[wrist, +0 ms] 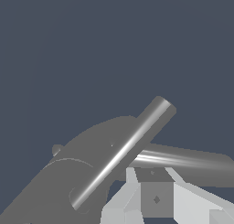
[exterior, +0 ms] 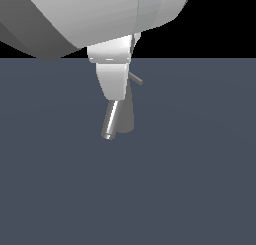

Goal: Turn on the faucet by rotating a designated handle.

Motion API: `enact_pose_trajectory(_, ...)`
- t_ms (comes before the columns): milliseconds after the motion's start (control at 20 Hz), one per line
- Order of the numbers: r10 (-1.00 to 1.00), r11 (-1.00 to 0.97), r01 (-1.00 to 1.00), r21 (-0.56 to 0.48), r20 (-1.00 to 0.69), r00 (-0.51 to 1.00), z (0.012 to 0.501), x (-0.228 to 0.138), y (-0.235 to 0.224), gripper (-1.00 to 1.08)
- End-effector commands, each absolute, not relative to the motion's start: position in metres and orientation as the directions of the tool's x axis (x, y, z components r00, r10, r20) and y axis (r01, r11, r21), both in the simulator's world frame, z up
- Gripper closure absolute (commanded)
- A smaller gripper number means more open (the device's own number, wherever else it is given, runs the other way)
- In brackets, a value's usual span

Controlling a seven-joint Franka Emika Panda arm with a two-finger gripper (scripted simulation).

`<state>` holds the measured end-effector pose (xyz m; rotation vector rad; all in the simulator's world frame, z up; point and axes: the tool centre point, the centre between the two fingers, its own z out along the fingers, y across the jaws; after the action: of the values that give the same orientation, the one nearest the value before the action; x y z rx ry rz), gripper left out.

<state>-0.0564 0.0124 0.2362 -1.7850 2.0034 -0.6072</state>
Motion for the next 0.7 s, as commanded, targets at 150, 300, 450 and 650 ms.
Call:
enact_pose_trajectory(150,-0.995,0.086,-0.825,-0.559,-0.013,-0.095,0.244,-0.042,0.015,1.08)
enact_pose_trajectory(300,-0.995,0.09,-0.824,-0.559,-0.012,-0.1,0.247,-0.038,0.011,1.08)
enact_pose_trajectory(450,-0.994,0.1,-0.823,-0.559,-0.011,-0.112,0.252,-0.031,0.003,1.08)
enact_pose_trajectory(650,-0.992,0.113,-0.822,-0.559,-0.01,-0.129,0.259,-0.023,-0.009,1.08)
